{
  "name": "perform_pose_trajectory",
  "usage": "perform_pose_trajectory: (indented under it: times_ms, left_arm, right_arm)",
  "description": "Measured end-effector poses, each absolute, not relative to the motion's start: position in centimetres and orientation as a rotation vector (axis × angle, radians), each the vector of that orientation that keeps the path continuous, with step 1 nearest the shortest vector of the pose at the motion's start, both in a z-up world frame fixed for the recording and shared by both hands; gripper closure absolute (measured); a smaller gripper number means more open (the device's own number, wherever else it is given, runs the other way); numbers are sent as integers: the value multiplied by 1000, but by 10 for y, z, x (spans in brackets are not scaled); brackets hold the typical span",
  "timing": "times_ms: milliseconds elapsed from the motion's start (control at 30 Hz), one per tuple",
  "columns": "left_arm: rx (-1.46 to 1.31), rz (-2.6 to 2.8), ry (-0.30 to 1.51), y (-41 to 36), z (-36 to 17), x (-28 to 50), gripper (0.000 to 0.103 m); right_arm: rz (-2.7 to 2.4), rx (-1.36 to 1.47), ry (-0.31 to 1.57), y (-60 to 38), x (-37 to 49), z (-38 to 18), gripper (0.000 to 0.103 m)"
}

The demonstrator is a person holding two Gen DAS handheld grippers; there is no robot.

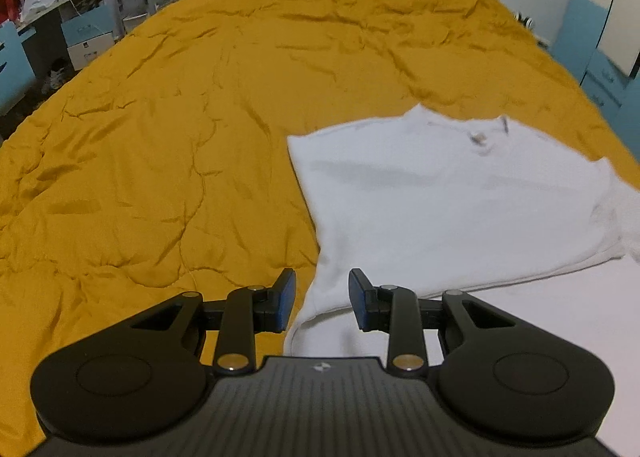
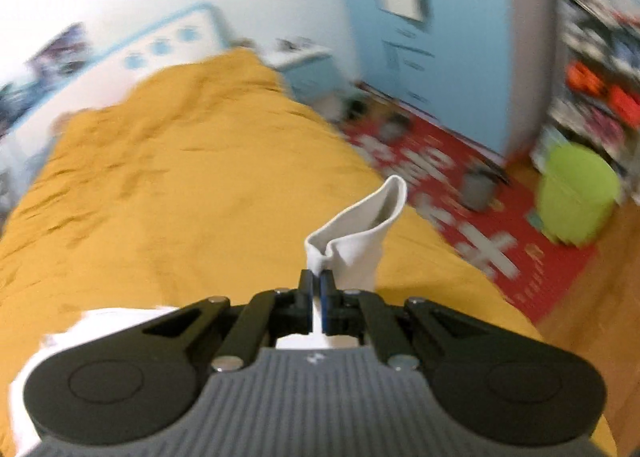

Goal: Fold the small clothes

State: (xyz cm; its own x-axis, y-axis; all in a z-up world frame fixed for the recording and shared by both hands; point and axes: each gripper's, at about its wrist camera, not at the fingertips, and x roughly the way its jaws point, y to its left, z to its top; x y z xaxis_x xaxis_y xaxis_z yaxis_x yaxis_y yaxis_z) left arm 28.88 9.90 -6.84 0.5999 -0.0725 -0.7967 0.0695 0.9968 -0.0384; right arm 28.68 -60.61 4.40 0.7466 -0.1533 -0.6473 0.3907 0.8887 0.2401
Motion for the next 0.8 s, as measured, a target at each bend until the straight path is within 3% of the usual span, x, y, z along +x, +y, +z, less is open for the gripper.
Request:
perform_pose_trajectory:
  times_ms: [233, 433, 600, 800]
  left_arm:
    - [-58, -121, 857, 117, -46, 282, 68]
    - [-103, -186, 844, 126, -42, 283, 78]
    - [-149, -197, 850, 134, -54, 290, 81]
    - [-187, -177, 880, 145, -77, 295, 82]
  right_arm:
    - [5, 319, 560, -442, 327, 126, 103]
    - [196, 296, 552, -302, 352, 136, 103]
    - [250, 329, 635, -202, 368, 75, 103]
    - [289, 409, 859, -118, 388, -59, 103]
